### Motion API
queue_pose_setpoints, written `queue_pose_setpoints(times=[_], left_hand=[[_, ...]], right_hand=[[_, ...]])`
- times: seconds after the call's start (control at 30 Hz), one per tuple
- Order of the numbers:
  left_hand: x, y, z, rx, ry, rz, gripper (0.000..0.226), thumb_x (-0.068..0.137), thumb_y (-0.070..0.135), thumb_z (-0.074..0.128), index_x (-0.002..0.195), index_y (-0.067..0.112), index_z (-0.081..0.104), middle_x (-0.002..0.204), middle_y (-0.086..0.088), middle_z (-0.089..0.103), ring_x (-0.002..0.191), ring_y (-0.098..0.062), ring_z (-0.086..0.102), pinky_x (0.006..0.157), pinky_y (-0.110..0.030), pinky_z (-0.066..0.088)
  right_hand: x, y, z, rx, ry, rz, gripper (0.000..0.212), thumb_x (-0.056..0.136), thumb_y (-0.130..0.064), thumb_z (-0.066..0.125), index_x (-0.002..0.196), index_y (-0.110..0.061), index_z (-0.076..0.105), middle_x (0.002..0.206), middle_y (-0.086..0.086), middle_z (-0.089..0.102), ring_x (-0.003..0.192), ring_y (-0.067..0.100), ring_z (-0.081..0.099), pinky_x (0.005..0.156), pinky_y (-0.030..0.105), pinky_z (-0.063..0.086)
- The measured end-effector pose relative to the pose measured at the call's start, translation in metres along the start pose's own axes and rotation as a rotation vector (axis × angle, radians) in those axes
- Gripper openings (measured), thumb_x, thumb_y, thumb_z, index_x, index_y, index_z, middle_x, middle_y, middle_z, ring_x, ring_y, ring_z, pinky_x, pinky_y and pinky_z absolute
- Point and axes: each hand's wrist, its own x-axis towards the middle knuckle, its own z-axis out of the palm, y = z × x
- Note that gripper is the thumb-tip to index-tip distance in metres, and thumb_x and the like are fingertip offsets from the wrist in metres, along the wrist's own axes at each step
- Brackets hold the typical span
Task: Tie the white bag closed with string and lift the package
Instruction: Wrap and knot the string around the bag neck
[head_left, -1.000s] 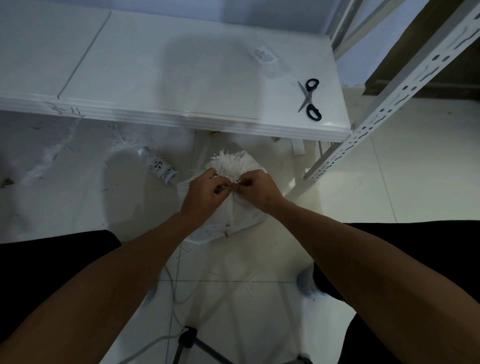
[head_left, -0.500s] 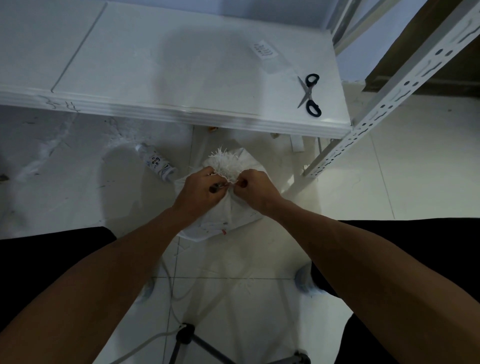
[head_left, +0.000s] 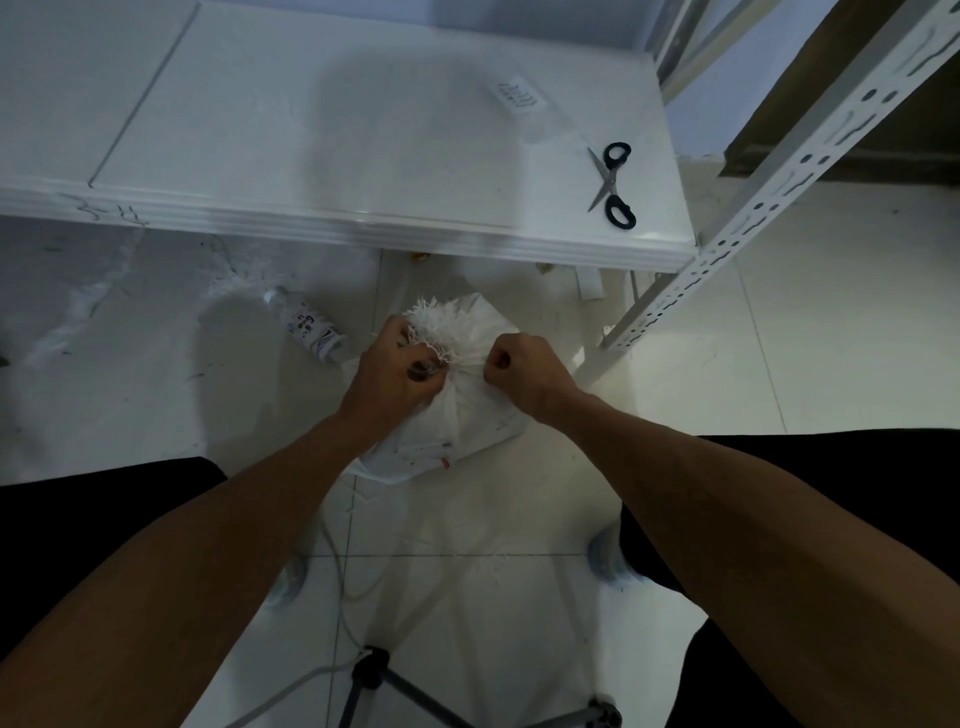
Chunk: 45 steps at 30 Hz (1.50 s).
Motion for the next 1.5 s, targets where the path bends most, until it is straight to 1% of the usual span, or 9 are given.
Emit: queue_pose_setpoints(times=[0.3, 0.53, 0.7, 0.77, 0.93, 1.03, 1.17, 1.33, 1.5], left_hand=[[0.003, 0.007, 0.004, -0.006, 0.001, -0.133, 0.026, 0.077, 0.033, 0.070, 0.088, 0.009, 0.072, 0.095, -0.009, 0.058, 0.083, -0.022, 0.060, 0.073, -0.032, 0.051], [0.004, 0.006, 0.006, 0.014, 0.019, -0.046, 0.009, 0.077, 0.015, 0.078, 0.082, 0.009, 0.073, 0.087, 0.001, 0.049, 0.072, -0.008, 0.050, 0.064, -0.013, 0.036], [0.003, 0.008, 0.006, -0.014, -0.029, 0.024, 0.016, 0.079, 0.019, 0.077, 0.092, 0.011, 0.074, 0.100, -0.004, 0.058, 0.086, -0.009, 0.055, 0.075, -0.005, 0.037], [0.003, 0.009, 0.004, -0.002, -0.053, 0.039, 0.017, 0.079, 0.021, 0.077, 0.093, 0.012, 0.074, 0.102, -0.007, 0.060, 0.087, -0.011, 0.057, 0.076, -0.012, 0.040], [0.002, 0.011, 0.003, 0.007, -0.064, 0.083, 0.016, 0.080, 0.022, 0.077, 0.094, 0.015, 0.074, 0.095, 0.009, 0.049, 0.083, 0.000, 0.049, 0.073, 0.001, 0.033], [0.002, 0.009, 0.002, -0.006, -0.080, 0.109, 0.015, 0.081, 0.024, 0.076, 0.093, 0.016, 0.073, 0.094, 0.007, 0.053, 0.082, -0.004, 0.053, 0.072, -0.007, 0.041], [0.003, 0.005, 0.001, -0.001, -0.106, 0.093, 0.020, 0.081, 0.029, 0.073, 0.092, 0.012, 0.075, 0.093, -0.007, 0.064, 0.081, -0.018, 0.064, 0.070, -0.035, 0.053], [0.005, 0.004, 0.000, 0.004, -0.098, 0.124, 0.016, 0.078, 0.024, 0.076, 0.089, 0.012, 0.076, 0.088, -0.006, 0.068, 0.078, -0.019, 0.065, 0.068, -0.032, 0.053], [0.006, 0.005, 0.002, -0.011, -0.075, 0.111, 0.016, 0.078, 0.026, 0.076, 0.087, 0.012, 0.076, 0.085, -0.006, 0.070, 0.075, -0.017, 0.065, 0.066, -0.034, 0.053]], right_hand=[[-0.001, -0.008, 0.008, -0.060, -0.054, -0.095, 0.008, 0.082, -0.007, 0.057, 0.074, -0.007, 0.059, 0.080, 0.009, 0.060, 0.074, 0.022, 0.053, 0.056, 0.024, 0.031], [0.004, -0.011, 0.015, -0.062, -0.051, -0.106, 0.011, 0.082, -0.020, 0.070, 0.085, -0.010, 0.073, 0.090, 0.011, 0.072, 0.090, 0.029, 0.061, 0.077, 0.031, 0.045], [0.001, -0.014, 0.013, -0.123, 0.081, -0.117, 0.014, 0.075, -0.018, 0.073, 0.088, -0.017, 0.077, 0.097, 0.019, 0.069, 0.108, 0.039, 0.050, 0.093, 0.042, 0.045], [0.001, -0.015, 0.012, -0.165, 0.084, -0.124, 0.014, 0.074, -0.016, 0.072, 0.087, -0.016, 0.078, 0.092, 0.016, 0.070, 0.107, 0.038, 0.050, 0.092, 0.042, 0.043], [0.002, -0.016, 0.015, -0.167, 0.030, -0.090, 0.014, 0.077, -0.018, 0.067, 0.087, -0.011, 0.073, 0.094, 0.020, 0.068, 0.104, 0.038, 0.053, 0.087, 0.041, 0.048], [0.001, -0.015, 0.013, -0.195, -0.008, -0.098, 0.015, 0.083, -0.020, 0.065, 0.090, -0.010, 0.072, 0.095, 0.019, 0.069, 0.103, 0.037, 0.053, 0.087, 0.040, 0.047], [0.002, -0.015, 0.007, -0.222, -0.041, -0.088, 0.017, 0.085, -0.020, 0.062, 0.089, -0.007, 0.072, 0.094, 0.017, 0.071, 0.100, 0.036, 0.053, 0.087, 0.043, 0.047], [0.001, -0.013, 0.006, -0.237, -0.050, -0.077, 0.021, 0.083, -0.014, 0.053, 0.082, -0.006, 0.072, 0.088, 0.015, 0.073, 0.089, 0.038, 0.059, 0.089, 0.046, 0.048], [-0.003, -0.016, 0.003, -0.268, -0.015, -0.083, 0.023, 0.089, -0.008, 0.045, 0.091, -0.001, 0.067, 0.094, 0.020, 0.070, 0.098, 0.038, 0.053, 0.084, 0.046, 0.047]])
